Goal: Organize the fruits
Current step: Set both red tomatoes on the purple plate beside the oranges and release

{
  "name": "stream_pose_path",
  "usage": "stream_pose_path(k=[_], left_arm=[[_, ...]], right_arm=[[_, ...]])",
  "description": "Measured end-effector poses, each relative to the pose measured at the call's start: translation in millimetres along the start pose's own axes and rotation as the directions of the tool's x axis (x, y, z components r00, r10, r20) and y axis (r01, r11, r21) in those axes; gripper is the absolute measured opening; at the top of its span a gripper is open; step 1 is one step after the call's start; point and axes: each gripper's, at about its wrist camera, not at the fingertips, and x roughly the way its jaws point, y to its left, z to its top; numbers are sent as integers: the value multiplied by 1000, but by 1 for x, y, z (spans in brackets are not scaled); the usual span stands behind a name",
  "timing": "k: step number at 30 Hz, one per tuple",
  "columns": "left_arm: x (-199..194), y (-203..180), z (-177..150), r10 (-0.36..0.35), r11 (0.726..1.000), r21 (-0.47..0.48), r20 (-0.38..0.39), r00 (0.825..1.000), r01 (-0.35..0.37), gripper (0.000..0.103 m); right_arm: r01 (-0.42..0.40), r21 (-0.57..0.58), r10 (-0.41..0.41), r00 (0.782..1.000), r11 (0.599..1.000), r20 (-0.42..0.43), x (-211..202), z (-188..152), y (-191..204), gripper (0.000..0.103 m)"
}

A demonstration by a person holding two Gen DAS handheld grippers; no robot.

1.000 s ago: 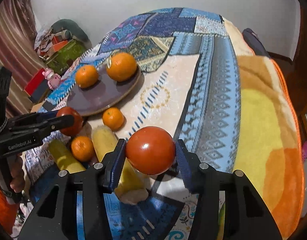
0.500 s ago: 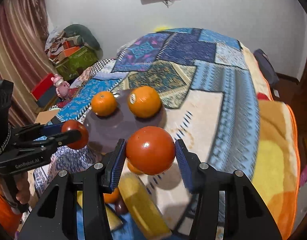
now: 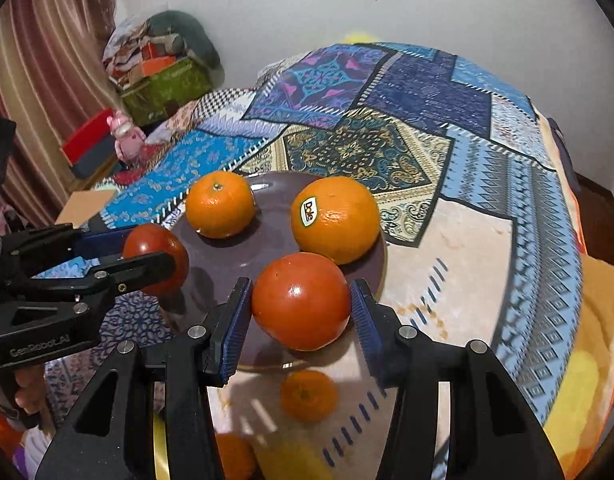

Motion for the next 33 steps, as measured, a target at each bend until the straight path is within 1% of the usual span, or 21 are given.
stream_pose_path(k=[6, 13, 21, 29, 33], left_arm=[[15, 2, 3, -6, 1000, 3, -19, 1000, 6, 45], [28, -5, 8, -20, 1000, 22, -32, 999, 21, 45], [37, -16, 15, -24, 999, 42, -38, 999, 26, 45], [44, -13, 20, -24, 999, 27, -61, 998, 26, 45], [36, -14, 21, -26, 999, 31, -34, 999, 28, 46]], right_arm=[[2, -32, -3, 999, 999, -40, 18, 5, 0, 46], [8, -52, -11, 998, 999, -65, 25, 4, -2, 46], [5, -33, -7, 996, 999, -85, 30, 4, -10, 47], [-7, -24, 6, 997, 1000, -74, 24, 4, -13, 47], [-10, -16, 9, 998, 1000, -55, 16, 3, -14, 48]])
